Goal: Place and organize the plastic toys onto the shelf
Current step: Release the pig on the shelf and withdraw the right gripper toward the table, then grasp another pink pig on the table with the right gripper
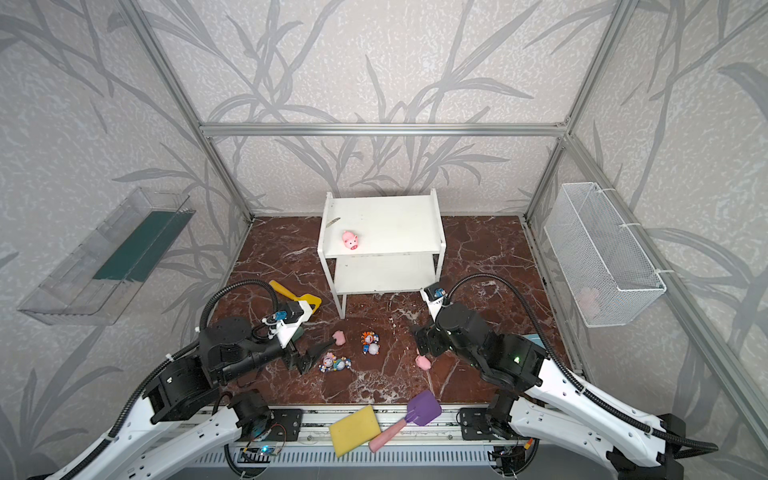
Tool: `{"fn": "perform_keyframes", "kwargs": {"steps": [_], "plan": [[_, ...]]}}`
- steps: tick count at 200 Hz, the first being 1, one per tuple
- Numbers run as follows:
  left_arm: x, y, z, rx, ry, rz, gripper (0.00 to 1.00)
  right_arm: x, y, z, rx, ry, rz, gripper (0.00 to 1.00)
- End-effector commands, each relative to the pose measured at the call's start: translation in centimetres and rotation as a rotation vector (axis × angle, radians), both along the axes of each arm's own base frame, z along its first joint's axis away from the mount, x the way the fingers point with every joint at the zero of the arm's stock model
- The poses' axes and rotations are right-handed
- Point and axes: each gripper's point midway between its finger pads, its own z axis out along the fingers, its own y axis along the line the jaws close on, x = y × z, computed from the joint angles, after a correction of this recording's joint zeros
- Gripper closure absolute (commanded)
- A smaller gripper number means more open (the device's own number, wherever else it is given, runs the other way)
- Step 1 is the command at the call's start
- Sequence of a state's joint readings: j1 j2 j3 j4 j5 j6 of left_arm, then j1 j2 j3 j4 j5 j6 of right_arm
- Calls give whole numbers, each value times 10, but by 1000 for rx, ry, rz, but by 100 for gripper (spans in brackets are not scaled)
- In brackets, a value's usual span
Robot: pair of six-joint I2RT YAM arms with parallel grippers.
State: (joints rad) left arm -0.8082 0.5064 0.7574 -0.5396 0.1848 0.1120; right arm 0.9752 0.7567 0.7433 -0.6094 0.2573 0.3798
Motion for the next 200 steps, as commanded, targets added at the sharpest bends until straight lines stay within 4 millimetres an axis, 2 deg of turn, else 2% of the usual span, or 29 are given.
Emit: {"fn": "perform_keyframes", "kwargs": {"steps": [1, 26, 41, 53, 100, 129, 161, 200], "plan": [[-9, -12, -4, -19, 20, -85, 1, -6, -2, -41, 73, 142, -111, 15], [-9, -14, -6, -15, 35, -89, 1, -7, -10, -90, 2, 251, -218, 30], [-9, -15, -8, -10, 42, -91, 1, -7, -17, -110, -33, 286, -279, 41], [-8, -15, -9, -8, 46, -92, 1, -8, -20, -120, -50, 301, -303, 46], [-7, -15, -11, 4, 42, -87, 1, -17, -22, -147, -83, 387, -311, 58], [-7, -14, -12, 8, 41, -83, 1, -28, -1, -152, -57, 439, -179, 66], [-7, -13, -11, 2, 34, -85, 1, -39, 4, -157, -83, 499, -124, 77], [-7, -13, -12, 5, 33, -82, 1, -47, 12, -167, -60, 550, -91, 80]]}}
